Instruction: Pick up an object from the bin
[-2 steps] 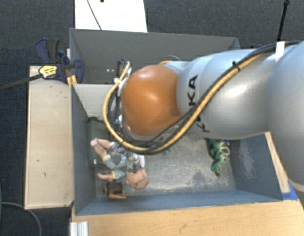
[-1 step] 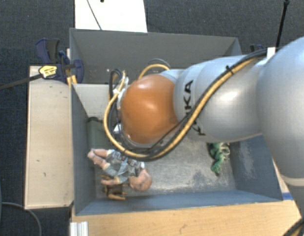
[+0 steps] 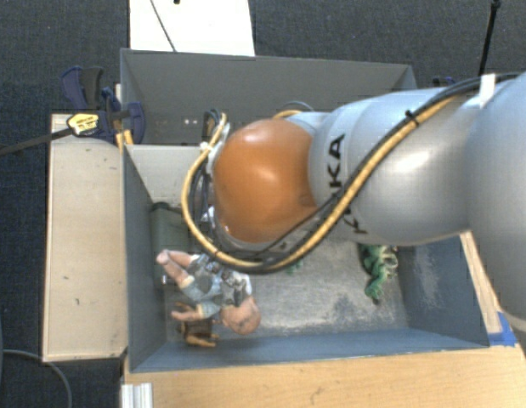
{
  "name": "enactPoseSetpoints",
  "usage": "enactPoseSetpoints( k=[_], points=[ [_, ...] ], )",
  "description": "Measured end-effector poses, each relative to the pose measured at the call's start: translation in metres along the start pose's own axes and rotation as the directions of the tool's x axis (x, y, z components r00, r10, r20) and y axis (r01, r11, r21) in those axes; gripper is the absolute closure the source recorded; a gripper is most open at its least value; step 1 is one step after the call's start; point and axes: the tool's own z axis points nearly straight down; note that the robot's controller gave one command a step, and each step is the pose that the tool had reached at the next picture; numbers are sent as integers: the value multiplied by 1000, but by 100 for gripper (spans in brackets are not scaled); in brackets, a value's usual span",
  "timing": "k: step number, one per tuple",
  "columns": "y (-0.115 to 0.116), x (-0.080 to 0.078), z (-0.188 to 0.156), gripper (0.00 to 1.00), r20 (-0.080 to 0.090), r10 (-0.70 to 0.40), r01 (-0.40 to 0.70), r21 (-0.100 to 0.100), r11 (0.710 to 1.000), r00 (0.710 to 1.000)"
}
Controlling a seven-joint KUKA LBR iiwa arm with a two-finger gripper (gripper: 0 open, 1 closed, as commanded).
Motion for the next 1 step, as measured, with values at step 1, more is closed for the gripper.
enactPoseSetpoints(
  k=[1],
  points=[
    [-3, -5, -44, 100, 14, 3, -3, 9, 1000, 1000]
  ],
)
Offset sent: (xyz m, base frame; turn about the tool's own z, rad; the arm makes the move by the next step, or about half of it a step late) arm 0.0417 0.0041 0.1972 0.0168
